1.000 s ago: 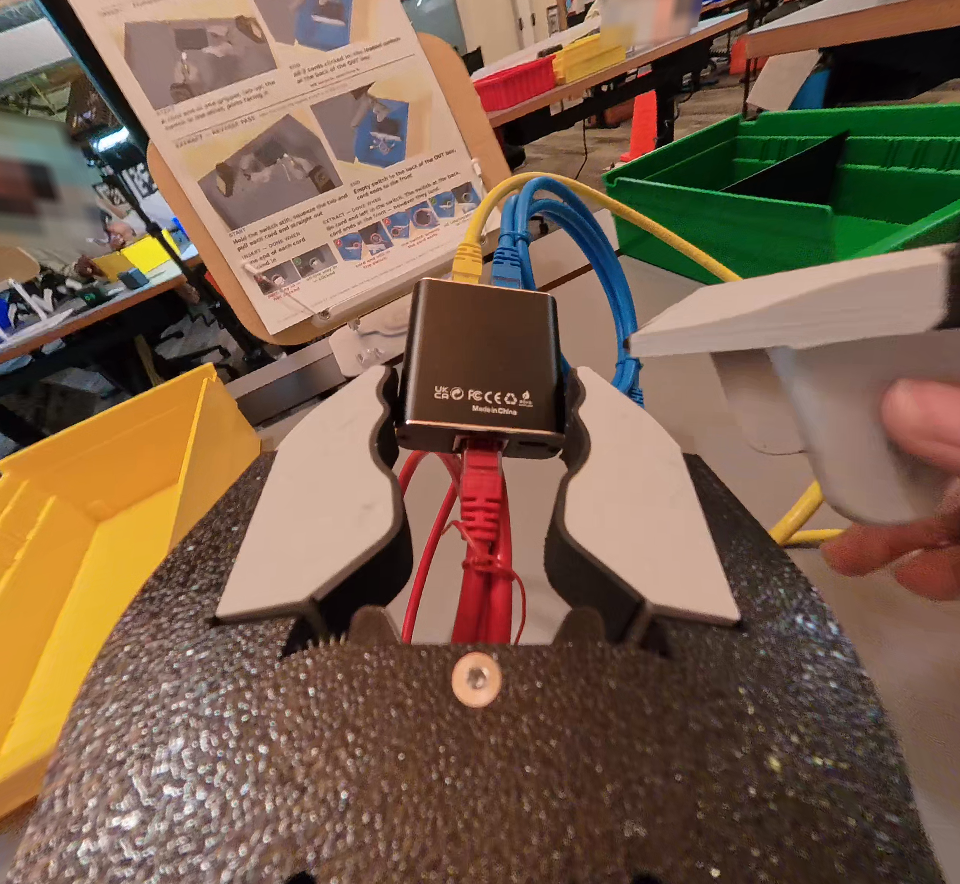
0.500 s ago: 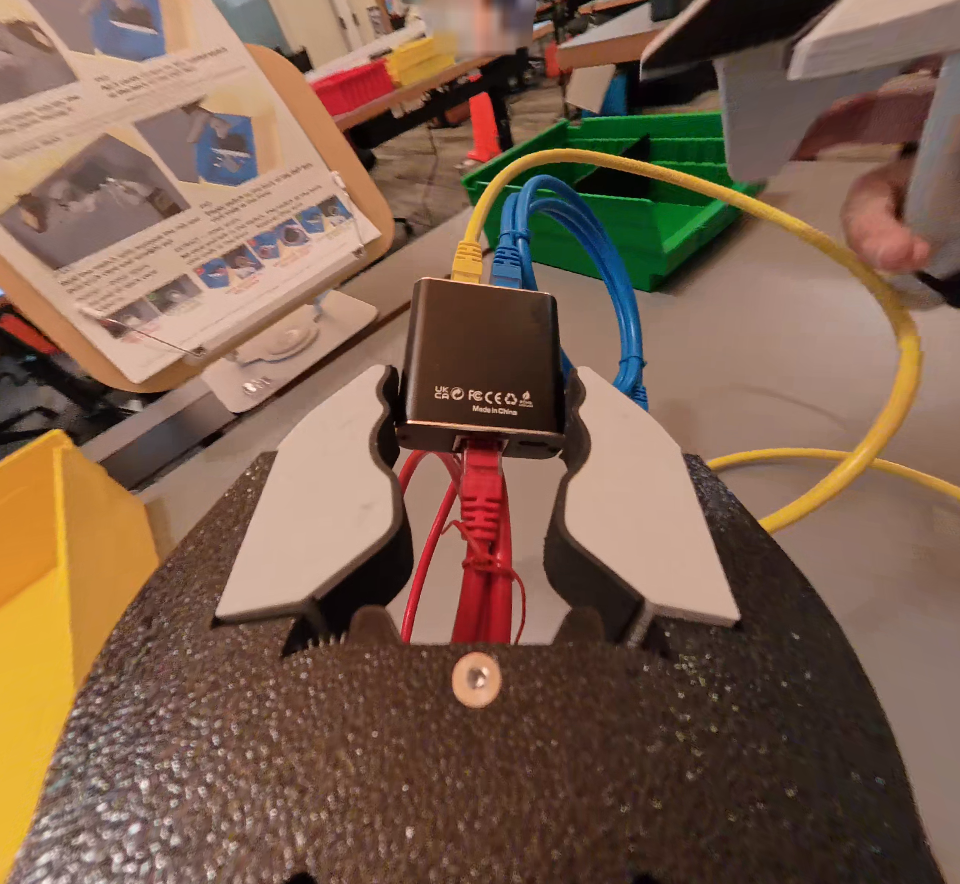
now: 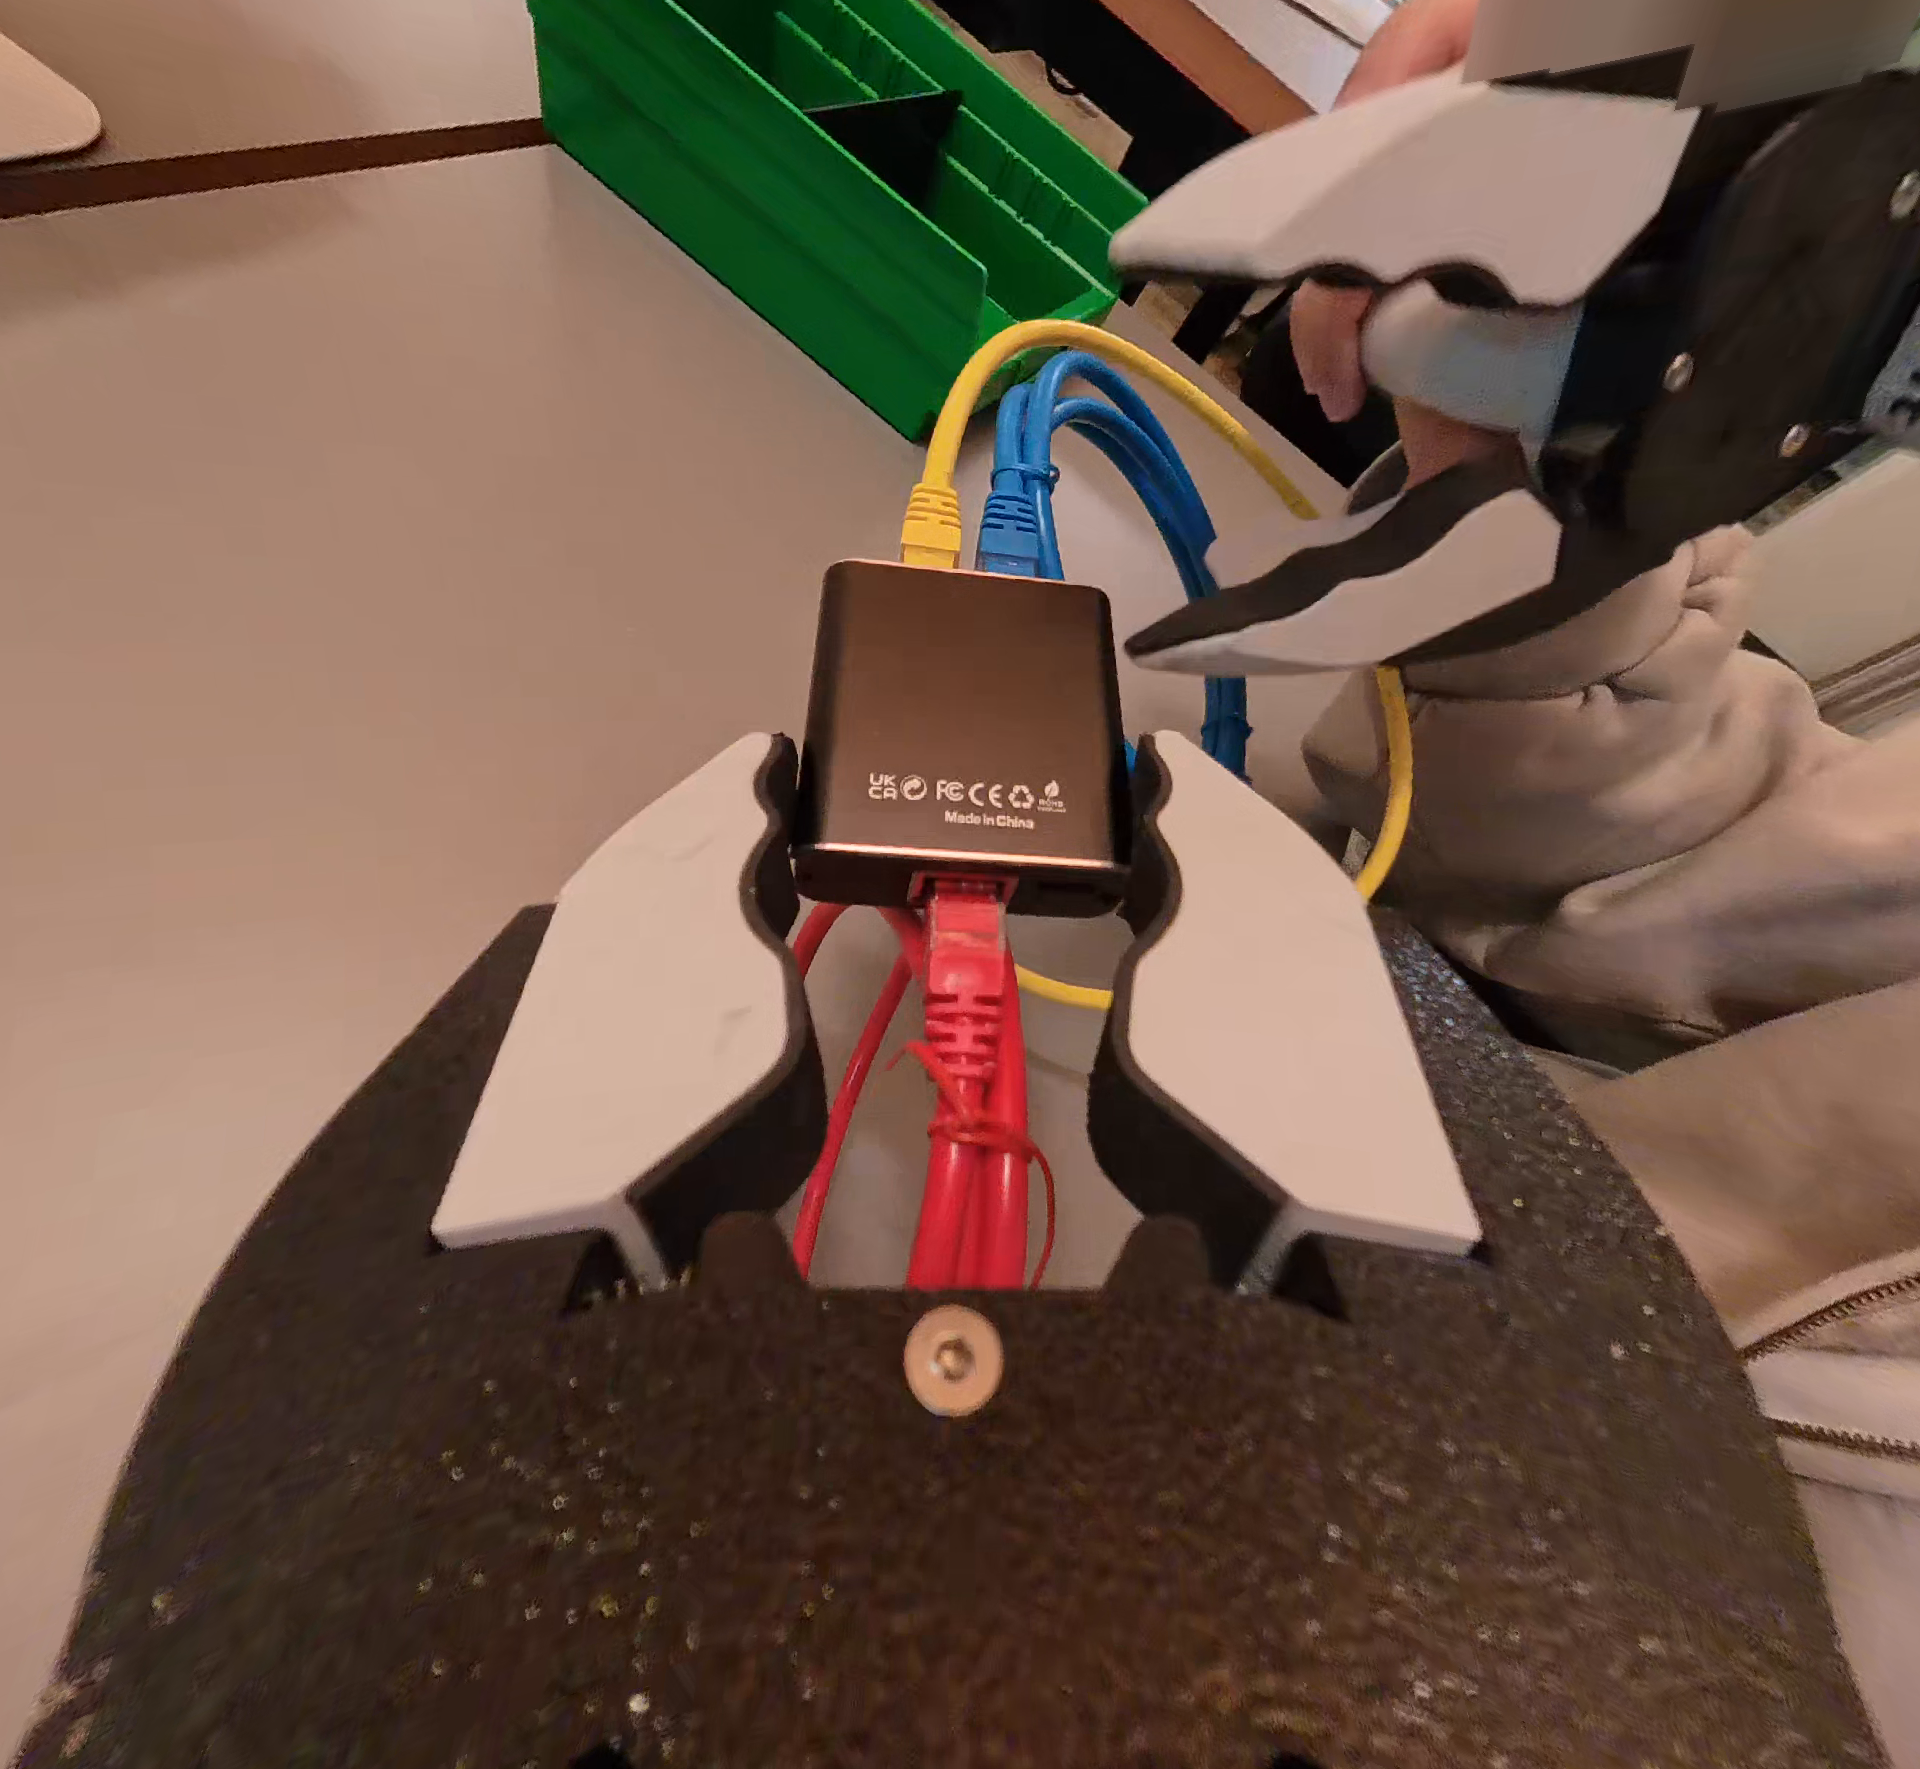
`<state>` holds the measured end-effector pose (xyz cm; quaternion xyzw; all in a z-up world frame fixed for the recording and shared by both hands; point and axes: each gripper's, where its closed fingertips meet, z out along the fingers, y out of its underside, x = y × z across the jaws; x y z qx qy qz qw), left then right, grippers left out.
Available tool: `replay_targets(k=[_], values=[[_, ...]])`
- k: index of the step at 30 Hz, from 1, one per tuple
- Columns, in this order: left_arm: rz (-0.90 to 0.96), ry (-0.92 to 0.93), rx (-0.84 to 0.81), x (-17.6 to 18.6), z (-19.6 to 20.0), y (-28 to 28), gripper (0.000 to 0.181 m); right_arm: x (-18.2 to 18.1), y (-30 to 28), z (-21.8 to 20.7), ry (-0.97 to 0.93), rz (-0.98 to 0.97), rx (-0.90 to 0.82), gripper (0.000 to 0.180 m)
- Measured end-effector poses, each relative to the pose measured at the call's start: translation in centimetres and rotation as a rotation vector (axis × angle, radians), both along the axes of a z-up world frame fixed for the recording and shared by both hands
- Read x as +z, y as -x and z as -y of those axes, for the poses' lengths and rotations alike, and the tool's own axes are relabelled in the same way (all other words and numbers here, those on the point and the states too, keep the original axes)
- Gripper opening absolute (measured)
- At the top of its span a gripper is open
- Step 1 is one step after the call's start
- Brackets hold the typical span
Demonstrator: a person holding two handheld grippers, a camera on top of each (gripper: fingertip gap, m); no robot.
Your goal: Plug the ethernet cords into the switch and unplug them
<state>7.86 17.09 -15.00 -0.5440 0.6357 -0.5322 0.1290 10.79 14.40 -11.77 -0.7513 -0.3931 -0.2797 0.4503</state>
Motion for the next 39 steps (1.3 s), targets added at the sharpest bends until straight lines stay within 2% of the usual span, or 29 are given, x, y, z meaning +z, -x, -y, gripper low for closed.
replay_targets(k=[3,8,12,15,19,22,25,31,36,39], values=[[-0.002,-0.011,0.016,0.2,-0.2,-0.2,0.061,-0.7,0.0,-0.2,-0.011,0.033,-0.023,0.061],[-0.014,0.023,0.031,0.3,-0.5,-0.9,0.061,0.8,2.9,0.1,-0.19,-0.189,-0.08,0.057],[-0.009,0.074,0.026,0.9,0.0,-1.4,0.061,-1.6,0.2,-0.2,-0.22,-0.038,-0.251,0.058],[-0.008,0.065,0.024,1.1,0.3,-1.6,0.061,-0.7,-1.5,-0.2,-0.314,0.035,-0.298,0.054],[-0.013,0.054,0.022,1.1,0.6,-1.6,0.061,-1.0,-1.2,-1.0,-0.275,0.126,-0.222,0.051],[-0.01,0.044,0.023,1.4,0.6,-1.6,0.061,-1.8,-1.2,-1.2,-0.222,0.163,-0.23,0.045],[-0.014,0.058,0.009,1.6,0.8,-1.6,0.061,-0.9,-1.8,-0.8,-0.26,0.185,-0.257,0.022],[-0.038,0.12,-0.038,1.6,1.0,-1.3,0.06,-0.7,-1.1,-0.6,-0.263,0.262,-0.136,0.019],[-0.099,0.117,-0.107,1.1,1.2,-0.9,0.06,-1.4,-0.3,-0.4,-0.158,0.278,0.025,0.016],[-0.124,0.132,-0.141,1.3,1.3,-0.9,0.06,-1.2,-0.1,-0.3,-0.117,0.273,0.064,0.016]])
